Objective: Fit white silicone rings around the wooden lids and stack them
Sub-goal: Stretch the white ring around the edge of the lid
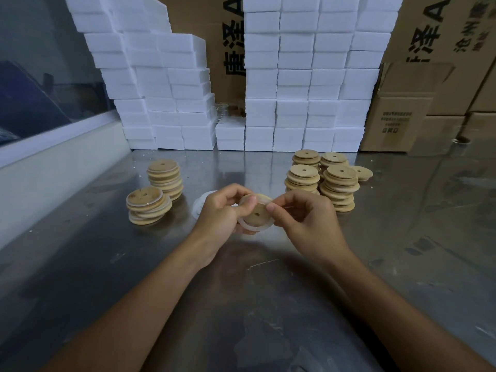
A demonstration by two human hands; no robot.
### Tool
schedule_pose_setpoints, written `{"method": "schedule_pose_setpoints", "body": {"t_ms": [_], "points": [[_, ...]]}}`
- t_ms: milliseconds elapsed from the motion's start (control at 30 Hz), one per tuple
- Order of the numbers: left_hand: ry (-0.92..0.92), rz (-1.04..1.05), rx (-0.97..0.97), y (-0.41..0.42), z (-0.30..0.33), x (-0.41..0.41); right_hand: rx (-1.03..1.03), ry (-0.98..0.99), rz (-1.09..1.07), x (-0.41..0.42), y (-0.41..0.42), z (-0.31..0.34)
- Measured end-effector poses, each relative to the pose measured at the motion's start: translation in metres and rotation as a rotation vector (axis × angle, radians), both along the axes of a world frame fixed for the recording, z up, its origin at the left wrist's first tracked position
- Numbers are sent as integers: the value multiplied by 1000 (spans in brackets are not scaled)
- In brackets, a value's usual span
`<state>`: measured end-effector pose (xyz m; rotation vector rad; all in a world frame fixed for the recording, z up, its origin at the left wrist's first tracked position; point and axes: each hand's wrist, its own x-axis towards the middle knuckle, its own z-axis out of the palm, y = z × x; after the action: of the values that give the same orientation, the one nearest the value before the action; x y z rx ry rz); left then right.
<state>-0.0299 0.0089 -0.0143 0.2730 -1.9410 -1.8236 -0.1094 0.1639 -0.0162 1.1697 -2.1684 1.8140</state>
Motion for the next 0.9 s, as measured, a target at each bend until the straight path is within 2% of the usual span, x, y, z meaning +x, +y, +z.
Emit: {"method": "schedule_pose_setpoints", "body": {"t_ms": [400,733,900], "points": [[-35,-57,138,-1,6,3,-13,-67,68,-1,2,5],[-53,-128,326,2,10,4,-109,-200,74,1,2,9],[-60,-159,407,4,11,5,-157,-202,84,1,4,9]]}}
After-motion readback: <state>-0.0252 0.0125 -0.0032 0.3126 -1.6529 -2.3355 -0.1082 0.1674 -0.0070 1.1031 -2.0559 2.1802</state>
